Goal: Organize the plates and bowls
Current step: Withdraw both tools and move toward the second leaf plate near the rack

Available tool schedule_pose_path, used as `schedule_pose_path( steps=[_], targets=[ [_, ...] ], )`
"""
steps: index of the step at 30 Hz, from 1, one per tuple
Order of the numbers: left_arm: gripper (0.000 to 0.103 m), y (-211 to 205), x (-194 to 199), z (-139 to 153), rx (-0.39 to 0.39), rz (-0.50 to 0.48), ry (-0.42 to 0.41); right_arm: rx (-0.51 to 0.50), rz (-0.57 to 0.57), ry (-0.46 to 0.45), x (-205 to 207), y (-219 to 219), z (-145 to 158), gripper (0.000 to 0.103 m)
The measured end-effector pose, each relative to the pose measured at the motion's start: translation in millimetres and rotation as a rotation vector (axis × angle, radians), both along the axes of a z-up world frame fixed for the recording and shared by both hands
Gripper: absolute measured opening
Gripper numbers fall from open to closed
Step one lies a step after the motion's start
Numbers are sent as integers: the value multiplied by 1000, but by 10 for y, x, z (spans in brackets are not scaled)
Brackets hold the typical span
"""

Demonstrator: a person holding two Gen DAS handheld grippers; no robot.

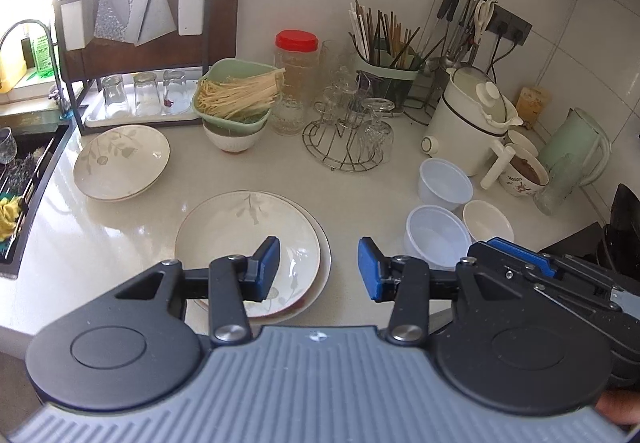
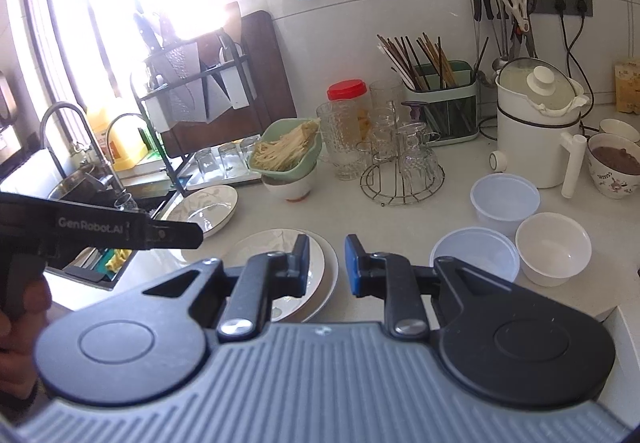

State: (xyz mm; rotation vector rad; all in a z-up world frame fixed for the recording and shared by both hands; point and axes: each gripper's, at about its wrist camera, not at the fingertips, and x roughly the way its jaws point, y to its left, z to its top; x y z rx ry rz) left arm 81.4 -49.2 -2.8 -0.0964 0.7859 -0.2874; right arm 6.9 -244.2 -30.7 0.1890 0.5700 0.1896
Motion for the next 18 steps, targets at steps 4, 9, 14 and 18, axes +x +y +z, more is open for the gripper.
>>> schedule_pose_path(
  steps=[4, 9, 14, 18],
  targets=[
    [49, -15, -95, -22, -3, 31, -6, -7, 3, -10, -73, -45, 23, 23],
    [50, 28, -158, -46, -7, 67, 3, -6, 8, -5, -94, -76, 17, 23],
    [50, 127, -179, -71, -5, 99, 21, -3, 24, -4, -102, -35, -2, 23],
    [53, 220, -174, -97, -6, 121, 33, -2, 44, -4, -78, 32, -8, 23]
  ],
)
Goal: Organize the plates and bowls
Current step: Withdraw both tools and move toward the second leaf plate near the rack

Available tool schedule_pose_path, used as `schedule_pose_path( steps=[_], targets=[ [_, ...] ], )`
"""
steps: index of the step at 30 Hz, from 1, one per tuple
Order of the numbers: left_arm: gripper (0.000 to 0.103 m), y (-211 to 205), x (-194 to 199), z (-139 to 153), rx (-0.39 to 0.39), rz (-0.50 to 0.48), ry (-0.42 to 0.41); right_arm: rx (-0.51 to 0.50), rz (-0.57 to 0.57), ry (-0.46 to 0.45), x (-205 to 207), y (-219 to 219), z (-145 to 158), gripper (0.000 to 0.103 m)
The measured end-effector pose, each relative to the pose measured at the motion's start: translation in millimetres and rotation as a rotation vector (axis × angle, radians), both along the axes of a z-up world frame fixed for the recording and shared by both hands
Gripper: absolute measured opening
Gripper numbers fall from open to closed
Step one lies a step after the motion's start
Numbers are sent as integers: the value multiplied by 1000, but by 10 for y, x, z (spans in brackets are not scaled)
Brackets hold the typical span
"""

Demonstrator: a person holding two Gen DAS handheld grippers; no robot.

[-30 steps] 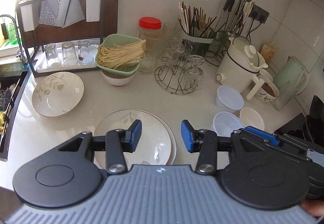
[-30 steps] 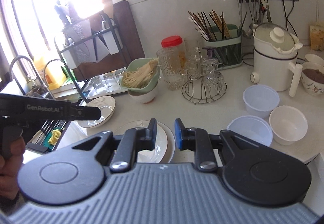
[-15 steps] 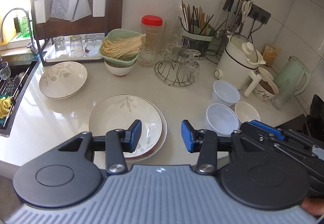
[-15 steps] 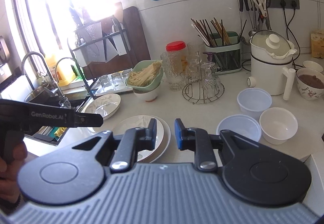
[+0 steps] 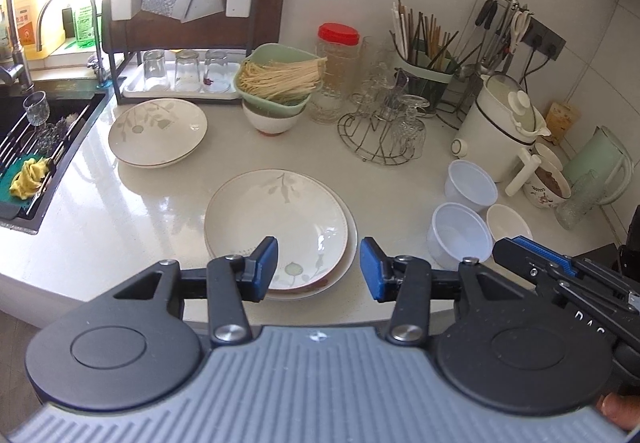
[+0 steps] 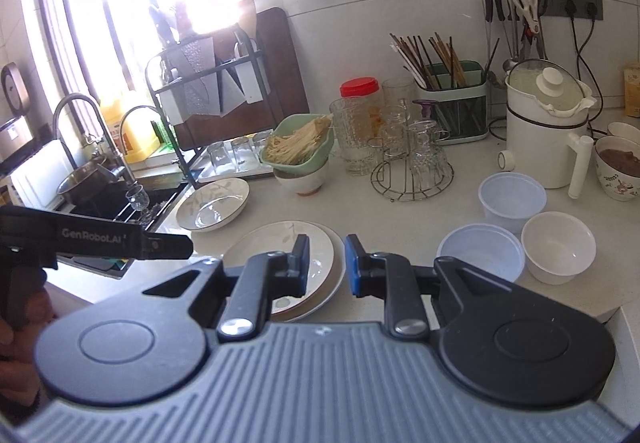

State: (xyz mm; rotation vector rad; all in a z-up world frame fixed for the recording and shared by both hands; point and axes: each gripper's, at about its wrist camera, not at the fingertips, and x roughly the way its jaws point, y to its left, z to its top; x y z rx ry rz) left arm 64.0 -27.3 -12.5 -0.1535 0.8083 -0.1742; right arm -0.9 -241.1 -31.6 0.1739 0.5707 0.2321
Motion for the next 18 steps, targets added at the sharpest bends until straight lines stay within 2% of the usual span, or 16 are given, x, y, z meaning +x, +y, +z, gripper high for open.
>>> schedule_pose_path(
  steps=[8, 18],
  targets=[
    [55, 225, 99, -63, -21, 39, 17, -22, 46, 12, 113, 205, -48, 23],
    [58, 411, 456, -122, -28, 37, 33, -32, 45, 38, 380, 395, -86, 23]
  ],
)
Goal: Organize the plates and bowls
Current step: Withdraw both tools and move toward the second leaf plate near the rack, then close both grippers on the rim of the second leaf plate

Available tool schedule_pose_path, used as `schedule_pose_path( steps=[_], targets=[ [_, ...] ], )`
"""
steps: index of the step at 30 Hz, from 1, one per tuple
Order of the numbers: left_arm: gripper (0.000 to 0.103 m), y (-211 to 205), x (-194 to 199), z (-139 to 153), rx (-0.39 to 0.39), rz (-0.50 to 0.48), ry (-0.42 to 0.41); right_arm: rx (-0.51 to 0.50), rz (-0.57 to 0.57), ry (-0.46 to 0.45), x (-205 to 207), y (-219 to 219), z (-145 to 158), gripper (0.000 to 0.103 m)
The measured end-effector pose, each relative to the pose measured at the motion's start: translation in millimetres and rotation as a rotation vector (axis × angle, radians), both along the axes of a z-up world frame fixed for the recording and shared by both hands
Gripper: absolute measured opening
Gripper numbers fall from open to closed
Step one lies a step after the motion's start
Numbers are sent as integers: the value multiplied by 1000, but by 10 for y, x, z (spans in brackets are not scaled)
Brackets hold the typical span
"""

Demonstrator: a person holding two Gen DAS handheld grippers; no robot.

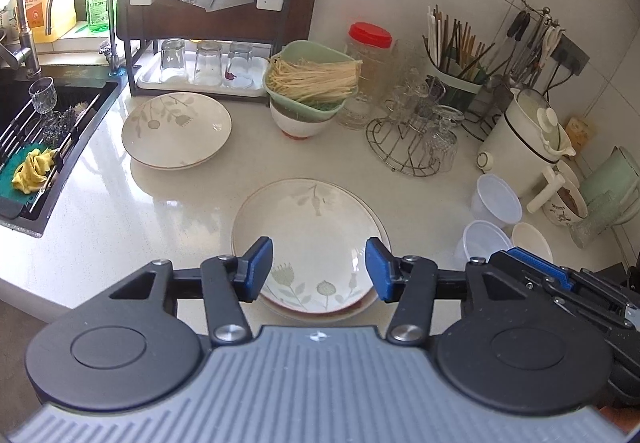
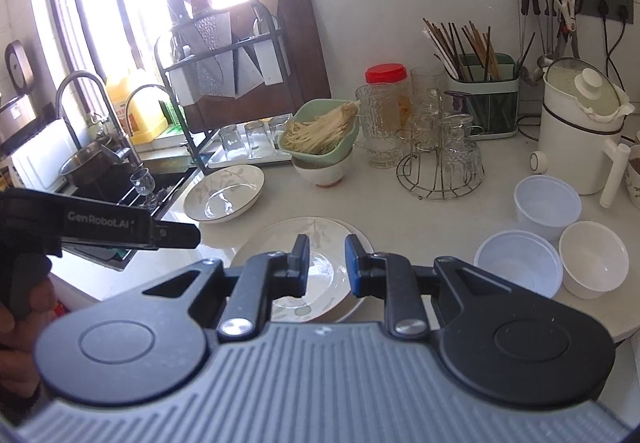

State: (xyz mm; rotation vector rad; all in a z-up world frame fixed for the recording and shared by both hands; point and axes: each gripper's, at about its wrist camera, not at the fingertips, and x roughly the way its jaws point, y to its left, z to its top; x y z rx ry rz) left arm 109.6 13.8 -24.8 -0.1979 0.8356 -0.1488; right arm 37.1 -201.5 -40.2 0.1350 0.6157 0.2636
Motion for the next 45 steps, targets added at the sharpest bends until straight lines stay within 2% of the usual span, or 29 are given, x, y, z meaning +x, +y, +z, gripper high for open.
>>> schedule_pose_path(
  steps=[15, 29, 30, 32, 34, 40, 45],
  targets=[
    [63, 434, 828, -38, 2, -34, 24, 3, -29, 30, 626, 401, -75, 23],
    [64, 1094, 1554, -65, -20, -46, 55, -4, -79, 69, 1141, 929, -121, 24],
    [64, 1134, 1599, -76, -21, -49, 59, -4, -83, 73, 1179, 973, -127, 26],
    [64, 1226, 1688, -109, -25, -55, 68, -2, -94, 79, 1245, 1050, -146, 42],
    [64, 1343, 1798, -147, -27, -56, 75, 0, -112, 86, 1324, 1122, -175, 51],
    [66, 1719, 2114, -257, -42, -44, 81, 2, -139, 112, 1566, 1341, -248, 52],
    [68, 1923, 2181, -333, -41, -53, 84, 3, -150, 168, 1756, 1544, -359, 52]
  ],
)
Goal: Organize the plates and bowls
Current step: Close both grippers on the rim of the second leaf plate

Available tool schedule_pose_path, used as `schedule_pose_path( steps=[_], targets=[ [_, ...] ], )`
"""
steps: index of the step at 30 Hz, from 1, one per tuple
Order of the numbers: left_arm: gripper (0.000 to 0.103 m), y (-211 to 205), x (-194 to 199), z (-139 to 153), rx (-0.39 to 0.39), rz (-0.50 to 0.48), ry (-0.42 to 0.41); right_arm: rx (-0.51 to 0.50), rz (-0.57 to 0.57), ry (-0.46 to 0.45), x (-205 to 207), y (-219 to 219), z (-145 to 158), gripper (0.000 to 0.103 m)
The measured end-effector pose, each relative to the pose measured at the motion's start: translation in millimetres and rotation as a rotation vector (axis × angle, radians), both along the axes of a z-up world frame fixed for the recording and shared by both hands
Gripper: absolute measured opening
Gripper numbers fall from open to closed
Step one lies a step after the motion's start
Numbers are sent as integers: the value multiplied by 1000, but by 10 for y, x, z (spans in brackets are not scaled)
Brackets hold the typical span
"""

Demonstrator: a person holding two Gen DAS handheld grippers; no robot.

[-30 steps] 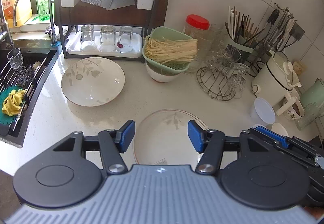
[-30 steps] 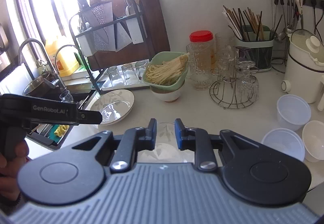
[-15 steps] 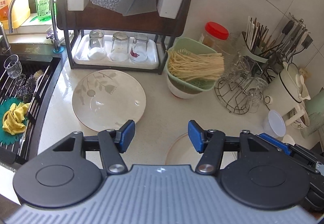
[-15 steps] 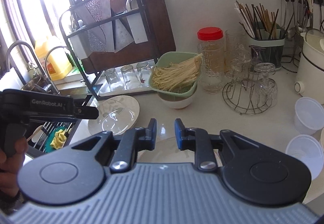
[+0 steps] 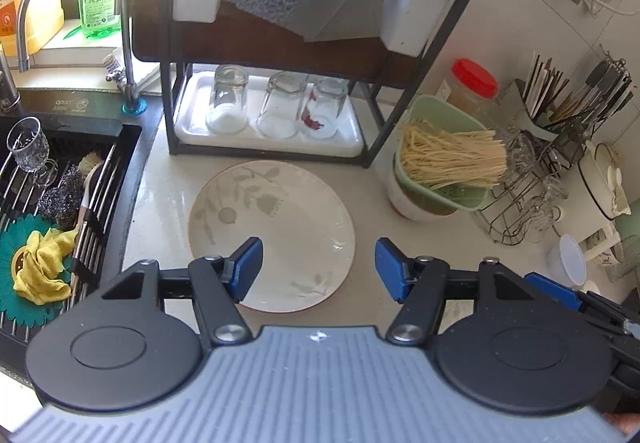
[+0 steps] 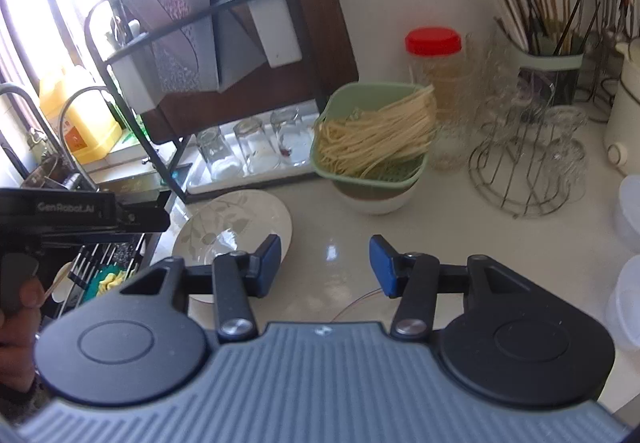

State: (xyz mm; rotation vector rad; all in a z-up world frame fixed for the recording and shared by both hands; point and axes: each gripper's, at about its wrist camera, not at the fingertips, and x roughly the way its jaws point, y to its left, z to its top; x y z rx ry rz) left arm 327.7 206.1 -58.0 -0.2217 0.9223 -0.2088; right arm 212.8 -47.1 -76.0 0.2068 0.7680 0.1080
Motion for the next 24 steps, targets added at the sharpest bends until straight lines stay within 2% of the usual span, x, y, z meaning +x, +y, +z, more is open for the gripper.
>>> schedule_pose_path(
  steps=[6, 13, 17, 24],
  targets=[
    [68, 259, 149, -248, -21, 11, 65, 0, 10, 60, 197, 236, -163, 52],
    [68, 508, 435, -591, 8, -16, 113, -11, 1, 107, 537, 495, -434, 51],
    [68, 606, 642, -819, 35, -26, 138, 17, -35, 182, 739, 556, -593, 50],
    [68, 784, 932, -1130, 25, -44, 194, 22, -55, 258, 982, 634, -830, 50]
  ],
)
